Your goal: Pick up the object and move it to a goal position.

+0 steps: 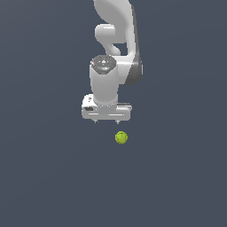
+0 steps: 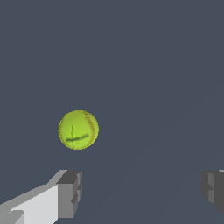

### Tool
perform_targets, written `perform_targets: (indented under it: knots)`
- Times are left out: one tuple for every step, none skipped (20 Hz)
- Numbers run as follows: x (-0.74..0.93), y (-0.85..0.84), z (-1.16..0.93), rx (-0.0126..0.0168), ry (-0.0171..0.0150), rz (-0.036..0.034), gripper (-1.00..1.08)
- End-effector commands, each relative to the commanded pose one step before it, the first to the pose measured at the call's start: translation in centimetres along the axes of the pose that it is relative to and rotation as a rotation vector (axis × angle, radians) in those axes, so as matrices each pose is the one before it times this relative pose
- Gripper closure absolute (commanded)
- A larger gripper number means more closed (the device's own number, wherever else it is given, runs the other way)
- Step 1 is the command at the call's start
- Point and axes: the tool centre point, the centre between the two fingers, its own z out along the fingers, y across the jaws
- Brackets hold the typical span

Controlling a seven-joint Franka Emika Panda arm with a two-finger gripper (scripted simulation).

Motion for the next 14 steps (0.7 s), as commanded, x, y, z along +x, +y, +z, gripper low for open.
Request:
perform_targets:
  knots:
    - [0.000, 0.001, 0.000, 0.00000, 0.00000, 0.00000, -0.92]
    - [0.009, -0.037, -0.005, -0.00012, 0.00016, -0.00153, -0.92]
    - [0.027, -0.091, -0.013, -0.00028, 0.00044, -0.00422, -0.92]
    - [0.044, -0.153, -0.022, -0.00047, 0.00073, -0.00699, -0.92]
    - [0.062, -0.215, -0.032, -0.00066, 0.00102, -0.00974, -0.92]
    - [0.081, -0.274, -0.044, -0.00085, 0.00132, -0.01243, -0.92]
    - [0.097, -0.318, -0.056, -0.00100, 0.00155, -0.01438, -0.92]
    - [0.085, -0.272, -0.055, -0.00087, 0.00135, -0.01227, -0.92]
    - [0.068, -0.209, -0.050, -0.00069, 0.00106, -0.00941, -0.92]
    - [0.048, -0.148, -0.043, -0.00051, 0.00077, -0.00656, -0.92]
    - [0.028, -0.086, -0.034, -0.00032, 0.00047, -0.00368, -0.92]
    - [0.006, -0.018, -0.020, -0.00010, 0.00013, -0.00067, -0.92]
    - [-0.015, 0.043, 0.011, 0.00015, -0.00023, 0.00199, -0.92]
    - [-0.006, 0.022, 0.038, 0.00015, -0.00018, 0.00065, -0.92]
